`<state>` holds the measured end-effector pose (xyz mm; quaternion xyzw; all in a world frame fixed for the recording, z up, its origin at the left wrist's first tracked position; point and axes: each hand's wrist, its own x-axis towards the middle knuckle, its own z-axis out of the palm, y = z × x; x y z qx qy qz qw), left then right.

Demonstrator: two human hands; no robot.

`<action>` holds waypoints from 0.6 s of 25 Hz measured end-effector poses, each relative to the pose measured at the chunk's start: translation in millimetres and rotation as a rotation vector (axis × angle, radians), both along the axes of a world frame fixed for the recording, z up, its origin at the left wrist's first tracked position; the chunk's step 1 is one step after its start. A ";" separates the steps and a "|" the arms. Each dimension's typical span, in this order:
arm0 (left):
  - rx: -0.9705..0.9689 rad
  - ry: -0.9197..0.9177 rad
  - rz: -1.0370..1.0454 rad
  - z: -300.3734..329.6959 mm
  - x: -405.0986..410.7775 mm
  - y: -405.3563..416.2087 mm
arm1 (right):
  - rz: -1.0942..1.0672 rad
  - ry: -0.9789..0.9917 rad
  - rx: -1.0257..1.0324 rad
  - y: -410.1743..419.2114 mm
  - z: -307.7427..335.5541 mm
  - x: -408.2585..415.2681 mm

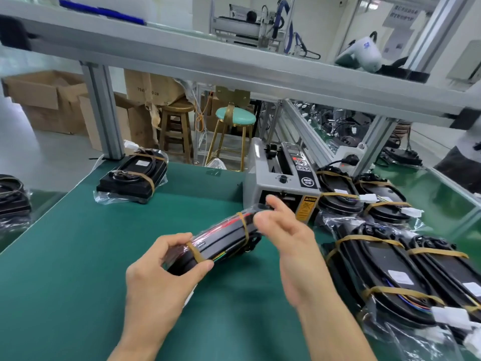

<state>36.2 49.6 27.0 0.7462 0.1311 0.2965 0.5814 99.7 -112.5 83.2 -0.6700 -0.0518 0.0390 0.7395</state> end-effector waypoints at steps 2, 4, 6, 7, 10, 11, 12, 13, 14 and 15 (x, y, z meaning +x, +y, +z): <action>0.006 -0.023 0.014 -0.2 -1.6 -5.8 | 0.076 -0.134 -0.175 15.8 -6.0 -24.5; 0.011 -0.037 0.017 -0.4 -3.9 -9.5 | 0.034 -0.139 -0.282 28.9 -11.6 -35.4; 0.031 -0.041 0.023 -1.4 -5.6 -11.4 | 0.028 -0.112 -0.309 31.3 -17.4 -33.6; 0.042 -0.042 0.028 -1.9 -6.0 -12.0 | 0.024 -0.108 -0.315 31.4 -19.4 -31.8; 0.059 -0.045 0.043 -2.3 -7.1 -13.6 | 0.016 -0.113 -0.343 32.7 -20.4 -30.3; 0.064 -0.047 0.048 -2.2 -7.2 -14.1 | 0.018 -0.114 -0.349 33.5 -20.5 -30.7; 0.071 -0.049 0.053 -2.2 -7.2 -14.1 | 0.019 -0.114 -0.359 34.4 -20.3 -31.3; 0.078 -0.051 0.056 -1.9 -7.3 -14.5 | 0.021 -0.113 -0.370 35.1 -20.3 -31.4; 0.080 -0.053 0.060 -1.7 -7.5 -14.7 | 0.023 -0.111 -0.380 35.7 -20.2 -31.6; 0.079 -0.053 0.063 -1.4 -7.7 -15.2 | 0.024 -0.109 -0.387 36.2 -20.0 -31.8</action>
